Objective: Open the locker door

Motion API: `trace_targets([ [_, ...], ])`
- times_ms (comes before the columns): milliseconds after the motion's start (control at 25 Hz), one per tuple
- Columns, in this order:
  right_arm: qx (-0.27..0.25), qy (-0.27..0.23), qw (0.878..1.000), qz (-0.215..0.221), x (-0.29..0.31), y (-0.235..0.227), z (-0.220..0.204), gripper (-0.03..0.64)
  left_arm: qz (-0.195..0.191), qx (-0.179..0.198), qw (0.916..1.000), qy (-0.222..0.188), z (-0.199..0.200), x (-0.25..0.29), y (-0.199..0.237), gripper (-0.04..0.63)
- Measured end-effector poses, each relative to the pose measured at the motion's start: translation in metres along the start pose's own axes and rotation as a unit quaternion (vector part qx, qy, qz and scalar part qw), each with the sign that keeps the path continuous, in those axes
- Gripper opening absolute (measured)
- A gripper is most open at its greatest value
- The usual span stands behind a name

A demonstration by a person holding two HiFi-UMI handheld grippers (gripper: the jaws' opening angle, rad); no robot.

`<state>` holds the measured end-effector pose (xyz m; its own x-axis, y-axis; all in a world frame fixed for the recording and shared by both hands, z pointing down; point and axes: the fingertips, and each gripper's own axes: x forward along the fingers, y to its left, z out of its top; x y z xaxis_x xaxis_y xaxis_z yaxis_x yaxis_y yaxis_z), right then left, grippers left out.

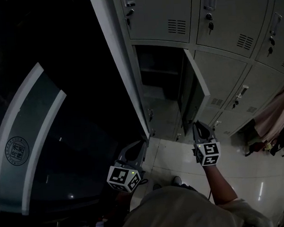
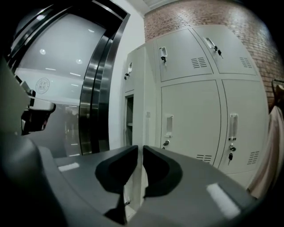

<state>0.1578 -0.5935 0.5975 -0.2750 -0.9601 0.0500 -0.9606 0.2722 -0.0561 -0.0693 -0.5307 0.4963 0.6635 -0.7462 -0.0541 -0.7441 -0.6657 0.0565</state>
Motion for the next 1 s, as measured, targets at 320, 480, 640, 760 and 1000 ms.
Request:
trace_targets([
  [320, 0.007, -0.011, 1.0, 0.014, -0.014, 0.004, 0.018, 0.002, 0.021, 0.02, 0.9996, -0.003, 0.011, 0.009, 0.002, 0.081],
  [480, 0.005, -0.055, 0.998, 0.02, -0.046, 0.018, 0.058, 0.002, 0.021, 0.027, 0.9994, -0.004, 0.007, 0.013, -0.004, 0.08],
  [640, 0.016, -0.09, 0.996, 0.014, -0.079, 0.024, 0.094, 0.002, 0.014, 0.031, 0.9994, 0.001, 0.004, 0.011, -0.01, 0.069],
  [760, 0.025, -0.105, 0.994, 0.016, -0.094, 0.029, 0.115, 0.002, 0.006, 0.033, 0.9994, 0.004, 0.003, 0.006, -0.014, 0.067],
  [1000, 0.039, -0.105, 0.994, 0.002, -0.107, 0.04, 0.112, 0.002, -0.003, 0.038, 0.9992, 0.011, -0.004, -0.011, -0.011, 0.066],
])
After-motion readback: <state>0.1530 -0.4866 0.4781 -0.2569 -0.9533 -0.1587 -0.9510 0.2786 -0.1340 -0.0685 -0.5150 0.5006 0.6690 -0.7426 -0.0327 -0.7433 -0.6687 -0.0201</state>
